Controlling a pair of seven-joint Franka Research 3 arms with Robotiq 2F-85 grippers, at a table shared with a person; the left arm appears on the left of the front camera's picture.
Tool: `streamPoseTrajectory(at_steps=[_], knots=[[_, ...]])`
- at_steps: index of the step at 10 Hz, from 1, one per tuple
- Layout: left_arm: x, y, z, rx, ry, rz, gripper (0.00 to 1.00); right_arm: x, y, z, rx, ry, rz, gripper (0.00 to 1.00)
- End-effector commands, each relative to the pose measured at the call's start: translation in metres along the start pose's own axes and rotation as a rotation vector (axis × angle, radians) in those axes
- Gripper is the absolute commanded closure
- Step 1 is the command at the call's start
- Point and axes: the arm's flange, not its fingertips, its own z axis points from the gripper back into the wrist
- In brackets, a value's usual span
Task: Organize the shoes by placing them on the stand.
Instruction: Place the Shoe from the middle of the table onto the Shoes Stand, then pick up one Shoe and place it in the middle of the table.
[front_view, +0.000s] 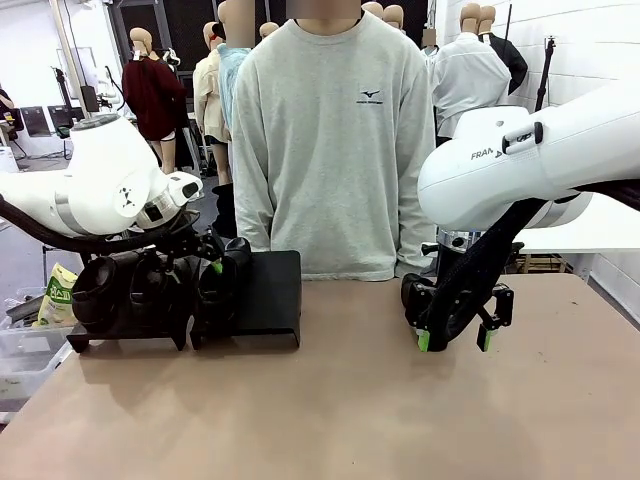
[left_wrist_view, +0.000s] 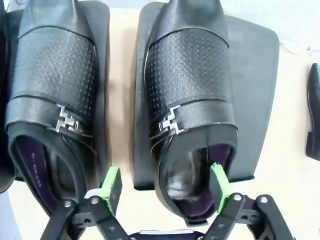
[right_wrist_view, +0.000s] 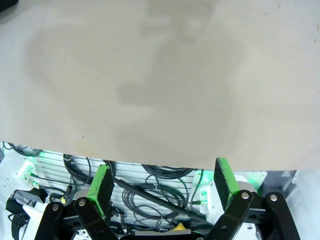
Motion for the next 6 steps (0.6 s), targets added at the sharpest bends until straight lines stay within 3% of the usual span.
streamPoseTrajectory(at_steps=[1,6], knots=[[0.0014,0.0004,-0.0074,-0.003,-0.011,-0.002,0.00,0.0023,0.0032,0.0022,0.000,0.000,-0.017,0.00],[0.0014,0.0004,-0.0074,-0.003,-0.011,-0.002,0.00,0.0023,0.0032,0.0022,0.000,0.000,-0.017,0.00]])
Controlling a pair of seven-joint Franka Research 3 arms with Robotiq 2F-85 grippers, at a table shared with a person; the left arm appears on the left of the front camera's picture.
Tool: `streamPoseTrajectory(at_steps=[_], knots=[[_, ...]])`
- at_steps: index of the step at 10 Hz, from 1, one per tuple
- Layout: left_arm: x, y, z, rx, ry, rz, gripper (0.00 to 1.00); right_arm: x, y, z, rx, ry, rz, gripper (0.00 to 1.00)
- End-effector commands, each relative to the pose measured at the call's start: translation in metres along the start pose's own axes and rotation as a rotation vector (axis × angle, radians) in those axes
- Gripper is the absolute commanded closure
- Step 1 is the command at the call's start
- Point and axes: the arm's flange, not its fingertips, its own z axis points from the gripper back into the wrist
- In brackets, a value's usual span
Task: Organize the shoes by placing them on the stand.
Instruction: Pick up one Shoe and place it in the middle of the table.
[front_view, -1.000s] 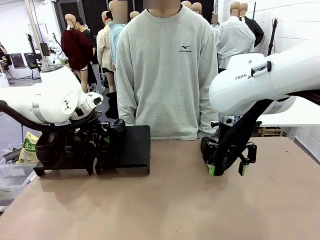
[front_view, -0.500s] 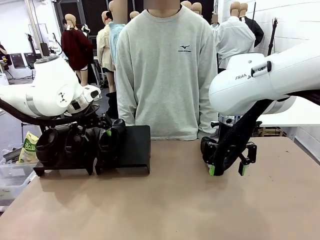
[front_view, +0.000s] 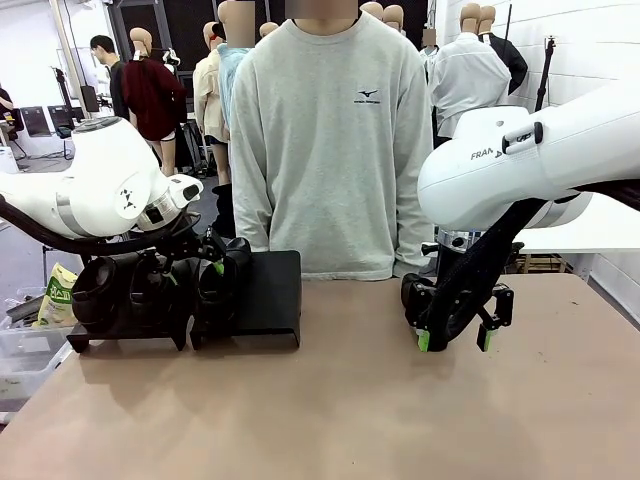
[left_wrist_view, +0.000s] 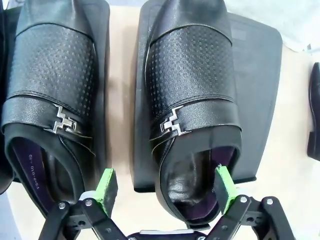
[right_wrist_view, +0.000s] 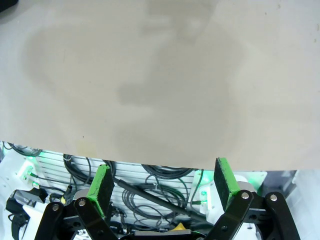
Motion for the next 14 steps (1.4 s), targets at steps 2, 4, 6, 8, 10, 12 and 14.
streamPoseTrajectory(at_steps=[2,4,6,8,10,12,14], knots=[[0.001,0.000,0.000,-0.004,-0.015,-0.003,0.00,0.002,0.003,0.002,0.000,0.000,-0.017,0.00],[0.001,0.000,0.000,-0.004,-0.015,-0.003,0.00,0.002,0.003,0.002,0.000,0.000,-0.017,0.00],[0.001,0.000,0.000,-0.004,-0.015,-0.003,0.00,0.002,0.003,0.002,0.000,0.000,-0.017,0.00],[0.000,0.000,0.000,-0.001,-0.002,0.000,0.00,0.002,0.003,0.002,0.000,0.000,-0.017,0.00],[-0.012,-0.022,0.025,-0.022,-0.073,0.020,0.00,0.001,-0.002,-0.004,0.008,0.014,0.008,0.00],[-0.029,-0.039,0.051,-0.009,-0.090,0.031,0.00,-0.001,-0.011,-0.003,0.021,-0.037,-0.013,0.00],[-0.049,-0.051,0.068,-0.039,0.031,0.079,0.00,0.012,-0.024,0.006,0.059,-0.059,-0.021,0.00]])
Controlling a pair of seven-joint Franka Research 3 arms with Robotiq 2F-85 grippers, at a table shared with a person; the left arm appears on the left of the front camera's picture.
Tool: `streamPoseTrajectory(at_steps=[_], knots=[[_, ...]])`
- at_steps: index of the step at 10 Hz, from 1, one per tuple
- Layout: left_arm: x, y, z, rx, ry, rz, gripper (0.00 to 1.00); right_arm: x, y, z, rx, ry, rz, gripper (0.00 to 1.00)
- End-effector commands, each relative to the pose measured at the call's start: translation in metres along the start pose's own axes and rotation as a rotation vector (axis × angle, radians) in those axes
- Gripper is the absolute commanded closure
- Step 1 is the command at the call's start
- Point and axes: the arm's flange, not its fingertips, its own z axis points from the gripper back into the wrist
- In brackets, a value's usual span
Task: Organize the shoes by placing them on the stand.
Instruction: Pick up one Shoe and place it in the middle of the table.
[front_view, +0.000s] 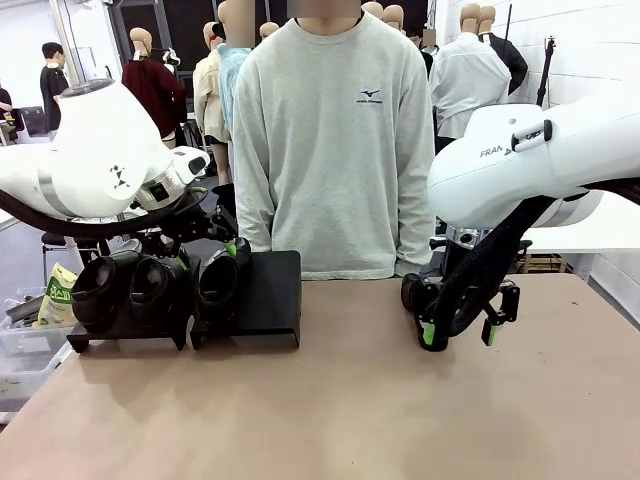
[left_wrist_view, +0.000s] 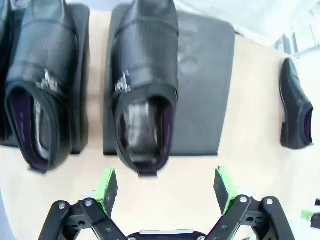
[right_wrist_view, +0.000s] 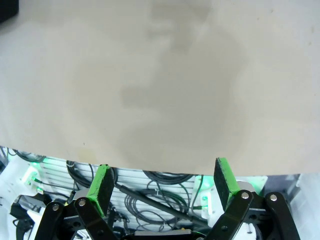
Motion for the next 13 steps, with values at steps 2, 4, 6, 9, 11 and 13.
streamPoseTrajectory(at_steps=[2,4,6,9,11,13], knots=[[-0.034,-0.006,0.011,0.078,0.208,0.070,0.00,0.041,-0.014,0.010,0.063,-0.009,0.001,0.00],[-0.057,-0.014,0.014,0.146,0.363,0.041,0.00,0.081,-0.011,0.013,0.062,0.000,0.009,0.00],[-0.072,-0.020,0.016,0.155,0.414,0.048,0.00,0.112,0.002,0.016,0.045,-0.002,0.021,0.00],[-0.077,-0.015,0.008,0.167,0.419,0.022,0.00,0.159,0.027,0.010,-0.024,-0.018,0.029,0.00],[-0.077,-0.015,0.008,0.167,0.419,0.022,0.00,0.181,0.039,-0.010,-0.083,-0.033,-0.012,0.00],[-0.077,-0.015,0.008,0.167,0.419,0.022,0.00,0.195,0.040,-0.030,-0.092,-0.027,-0.037,0.00]])
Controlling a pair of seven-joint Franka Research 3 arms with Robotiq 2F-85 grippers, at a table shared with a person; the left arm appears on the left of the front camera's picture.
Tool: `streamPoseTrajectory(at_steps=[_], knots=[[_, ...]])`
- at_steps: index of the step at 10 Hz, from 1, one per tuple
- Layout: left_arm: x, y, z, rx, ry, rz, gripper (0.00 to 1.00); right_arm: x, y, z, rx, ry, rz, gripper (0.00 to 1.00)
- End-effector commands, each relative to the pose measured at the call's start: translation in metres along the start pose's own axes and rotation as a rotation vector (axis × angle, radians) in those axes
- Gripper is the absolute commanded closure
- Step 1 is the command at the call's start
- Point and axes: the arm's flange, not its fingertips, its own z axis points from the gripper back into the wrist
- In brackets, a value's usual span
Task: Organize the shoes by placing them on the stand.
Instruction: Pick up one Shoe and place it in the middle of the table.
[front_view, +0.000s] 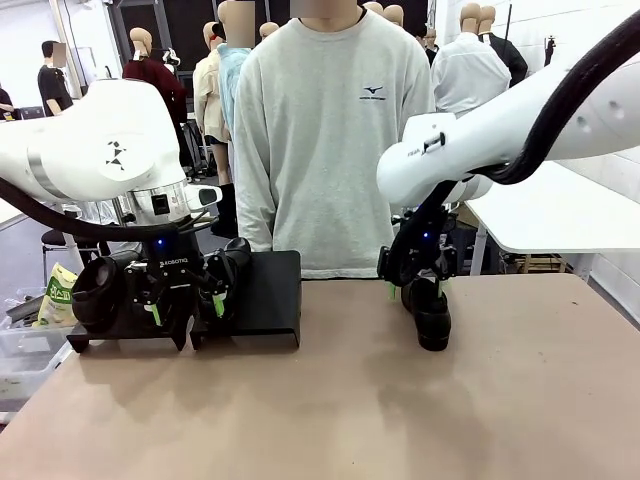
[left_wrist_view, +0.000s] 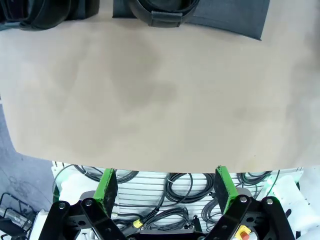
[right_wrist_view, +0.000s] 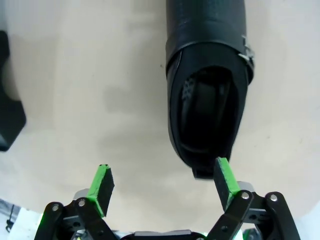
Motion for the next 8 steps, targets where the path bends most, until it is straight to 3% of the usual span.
streamPoseTrajectory(at_steps=[1,4,8], knots=[[0.000,0.000,0.000,0.004,-0.003,-0.008,0.00,0.014,0.006,-0.009,-0.026,-0.006,-0.035,0.00],[0.000,0.000,0.000,0.004,-0.003,-0.008,0.00,0.024,0.007,-0.028,-0.072,-0.068,-0.008,0.00],[0.000,0.000,0.000,0.004,-0.003,-0.008,0.00,0.032,0.010,-0.047,-0.070,-0.038,-0.026,0.00]])
